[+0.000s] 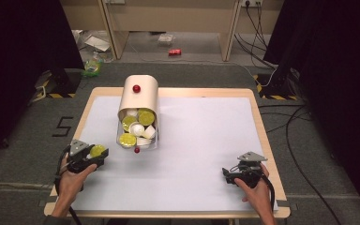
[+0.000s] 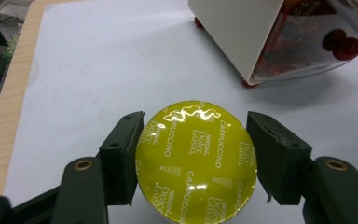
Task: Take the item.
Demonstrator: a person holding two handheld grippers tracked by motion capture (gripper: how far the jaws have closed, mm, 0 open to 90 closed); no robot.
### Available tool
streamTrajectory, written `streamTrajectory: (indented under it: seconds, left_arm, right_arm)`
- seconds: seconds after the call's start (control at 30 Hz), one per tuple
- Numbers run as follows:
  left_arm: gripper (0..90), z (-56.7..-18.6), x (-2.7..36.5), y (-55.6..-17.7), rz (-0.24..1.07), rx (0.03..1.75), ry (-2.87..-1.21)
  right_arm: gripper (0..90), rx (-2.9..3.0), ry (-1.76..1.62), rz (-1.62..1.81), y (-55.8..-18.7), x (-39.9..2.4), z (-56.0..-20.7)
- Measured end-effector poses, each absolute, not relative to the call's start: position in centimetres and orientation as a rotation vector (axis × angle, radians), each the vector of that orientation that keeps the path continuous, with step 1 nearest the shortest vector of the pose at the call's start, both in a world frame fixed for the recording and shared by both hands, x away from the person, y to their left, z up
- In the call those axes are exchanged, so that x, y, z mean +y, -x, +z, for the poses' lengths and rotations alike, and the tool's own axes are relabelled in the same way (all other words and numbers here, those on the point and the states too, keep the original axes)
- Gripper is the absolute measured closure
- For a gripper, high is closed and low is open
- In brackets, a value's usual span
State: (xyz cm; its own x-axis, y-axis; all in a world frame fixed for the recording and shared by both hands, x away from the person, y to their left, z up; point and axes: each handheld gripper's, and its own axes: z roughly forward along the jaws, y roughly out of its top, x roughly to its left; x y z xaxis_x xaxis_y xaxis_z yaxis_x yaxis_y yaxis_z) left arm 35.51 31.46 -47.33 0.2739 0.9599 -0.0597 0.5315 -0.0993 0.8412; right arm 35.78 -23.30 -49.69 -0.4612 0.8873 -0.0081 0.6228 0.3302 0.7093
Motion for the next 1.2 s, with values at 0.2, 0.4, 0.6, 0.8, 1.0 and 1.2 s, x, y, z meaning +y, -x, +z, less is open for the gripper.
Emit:
streamTrajectory:
  seconds: [0.2,0.4,0.6,0.8,1.0,1.2]
  left_arm:
    - [38.6,-48.0,31.4,-35.7,0.671,1.379,-1.753]
    - [38.6,-48.6,31.5,-35.8,0.660,1.395,-1.757]
    - [38.5,-49.2,31.7,-35.9,0.651,1.409,-1.777]
    - [38.5,-49.3,31.8,-36.0,0.637,1.412,-1.779]
    - [38.2,-49.2,31.8,-36.1,0.631,1.418,-1.774]
    - [32.4,-49.3,31.6,-36.3,0.628,1.410,-1.761]
  right_arm:
    - [6.9,2.205,-1.333,0.911,-35.8,-23.3,-49.7]
    - [6.9,2.205,-1.333,0.910,-35.8,-23.3,-49.7]
    - [6.9,2.205,-1.334,0.911,-35.8,-23.3,-49.7]
    - [6.9,2.205,-1.333,0.910,-35.8,-23.3,-49.7]
    - [6.9,2.205,-1.332,0.910,-35.8,-23.3,-49.7]
    - [6.9,2.205,-1.335,0.911,-35.8,-23.3,-49.7]
